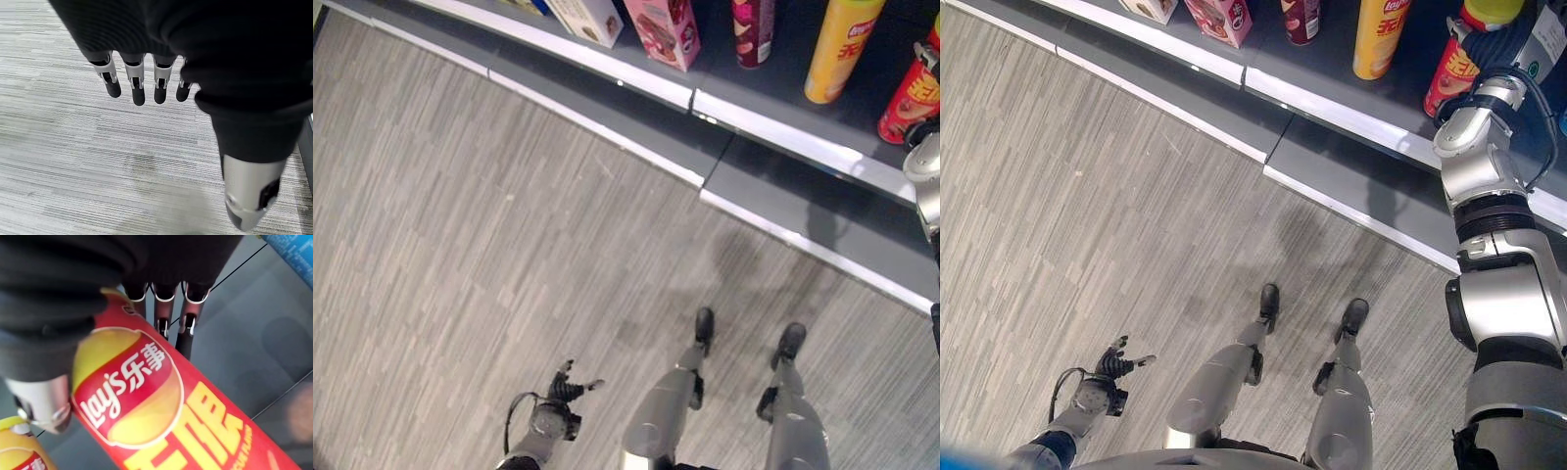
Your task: Put the goods on the table back onto the shelves and tidy them up.
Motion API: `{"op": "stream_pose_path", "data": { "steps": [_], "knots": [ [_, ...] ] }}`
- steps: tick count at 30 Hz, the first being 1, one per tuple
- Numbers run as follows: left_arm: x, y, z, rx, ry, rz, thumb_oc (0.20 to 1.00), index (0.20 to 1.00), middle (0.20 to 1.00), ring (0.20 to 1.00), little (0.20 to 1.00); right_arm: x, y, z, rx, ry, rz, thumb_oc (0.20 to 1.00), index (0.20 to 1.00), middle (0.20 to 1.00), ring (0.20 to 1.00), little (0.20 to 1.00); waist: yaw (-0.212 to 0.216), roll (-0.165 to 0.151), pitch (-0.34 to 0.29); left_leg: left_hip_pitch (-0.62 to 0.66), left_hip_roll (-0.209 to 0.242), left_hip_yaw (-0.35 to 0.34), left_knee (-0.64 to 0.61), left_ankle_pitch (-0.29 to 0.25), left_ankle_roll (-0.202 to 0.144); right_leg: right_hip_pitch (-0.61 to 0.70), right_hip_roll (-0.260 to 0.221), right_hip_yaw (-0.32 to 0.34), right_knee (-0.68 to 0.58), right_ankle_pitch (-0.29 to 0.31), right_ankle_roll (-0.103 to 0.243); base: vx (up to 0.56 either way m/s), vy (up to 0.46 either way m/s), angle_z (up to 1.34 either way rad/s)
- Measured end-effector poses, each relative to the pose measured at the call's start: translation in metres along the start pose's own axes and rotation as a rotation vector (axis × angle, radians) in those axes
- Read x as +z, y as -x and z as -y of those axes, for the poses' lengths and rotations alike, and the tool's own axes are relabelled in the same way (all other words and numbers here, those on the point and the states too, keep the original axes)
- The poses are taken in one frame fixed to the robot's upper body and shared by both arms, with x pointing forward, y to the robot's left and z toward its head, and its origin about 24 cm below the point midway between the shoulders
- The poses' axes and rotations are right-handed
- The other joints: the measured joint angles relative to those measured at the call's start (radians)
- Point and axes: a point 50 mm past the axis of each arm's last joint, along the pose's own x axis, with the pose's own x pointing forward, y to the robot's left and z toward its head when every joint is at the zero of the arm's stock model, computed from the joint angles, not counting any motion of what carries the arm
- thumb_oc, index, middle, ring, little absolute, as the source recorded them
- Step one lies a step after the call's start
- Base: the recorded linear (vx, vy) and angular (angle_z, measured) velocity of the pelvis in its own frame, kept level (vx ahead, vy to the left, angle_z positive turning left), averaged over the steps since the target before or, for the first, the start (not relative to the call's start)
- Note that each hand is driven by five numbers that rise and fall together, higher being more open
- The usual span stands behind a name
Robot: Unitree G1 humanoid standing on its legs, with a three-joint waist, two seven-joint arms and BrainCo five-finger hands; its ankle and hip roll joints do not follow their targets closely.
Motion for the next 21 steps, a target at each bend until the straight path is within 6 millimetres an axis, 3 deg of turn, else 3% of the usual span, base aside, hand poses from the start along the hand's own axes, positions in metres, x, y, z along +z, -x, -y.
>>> {"op": "stream_pose_path", "data": {
  "steps": [6, 7, 8, 9, 21],
  "knots": [
    [0.006, -0.002, -0.001, 0.006, 0.0, 0.015, 1.0, 1.0, 1.0, 1.0, 1.0, 0.001, 0.0, 0.0, 0.0, 0.001, 0.003, 0.2, 0.2, 0.2, 0.2, 0.2, -0.001, -0.007, -0.005, -0.007, 0.0, 0.001, 0.0, 0.001, 0.002, -0.008, 0.0, 0.0, 0.0, 0.001, 0.001, 0.0, 0.0, 0.0],
    [0.006, -0.002, -0.001, 0.007, 0.0, 0.014, 1.0, 1.0, 1.0, 1.0, 1.0, 0.001, 0.001, -0.001, 0.006, 0.005, 0.008, 0.319, 0.319, 0.319, 0.319, 0.319, -0.002, -0.008, -0.005, -0.007, 0.0, 0.001, 0.0, 0.001, 0.002, -0.008, 0.0, 0.0, 0.0, 0.001, 0.001, 0.0, 0.0, 0.0],
    [0.006, -0.002, -0.001, 0.006, -0.001, 0.015, 1.0, 1.0, 1.0, 1.0, 1.0, 0.002, 0.001, -0.002, 0.01, 0.008, 0.012, 0.812, 0.812, 0.812, 0.812, 0.812, -0.002, -0.009, -0.005, -0.007, 0.0, 0.001, 0.0, 0.001, 0.002, -0.008, 0.0, 0.0, 0.0, 0.001, 0.001, 0.0, 0.0, 0.0],
    [0.006, -0.002, 0.0, 0.004, -0.003, 0.015, 1.0, 1.0, 1.0, 1.0, 1.0, 0.002, 0.001, -0.002, 0.01, 0.008, 0.012, 1.0, 1.0, 1.0, 1.0, 1.0, -0.002, -0.009, -0.005, -0.007, 0.0, 0.001, 0.0, 0.001, 0.002, -0.008, 0.0, 0.0, 0.0, 0.001, 0.001, 0.0, 0.0, 0.0],
    [0.018, -0.007, -0.001, 0.008, -0.012, 0.043, 1.0, 1.0, 1.0, 1.0, 1.0, 0.005, 0.002, -0.001, -0.025, 0.013, 0.025, 1.0, 1.0, 1.0, 1.0, 1.0, -0.003, -0.047, -0.022, -0.006, -0.008, 0.001, 0.001, 0.006, 0.008, -0.007, -0.007, 0.001, 0.0, 0.007, 0.005, -0.02, 0.027, 0.01]
  ]
}}
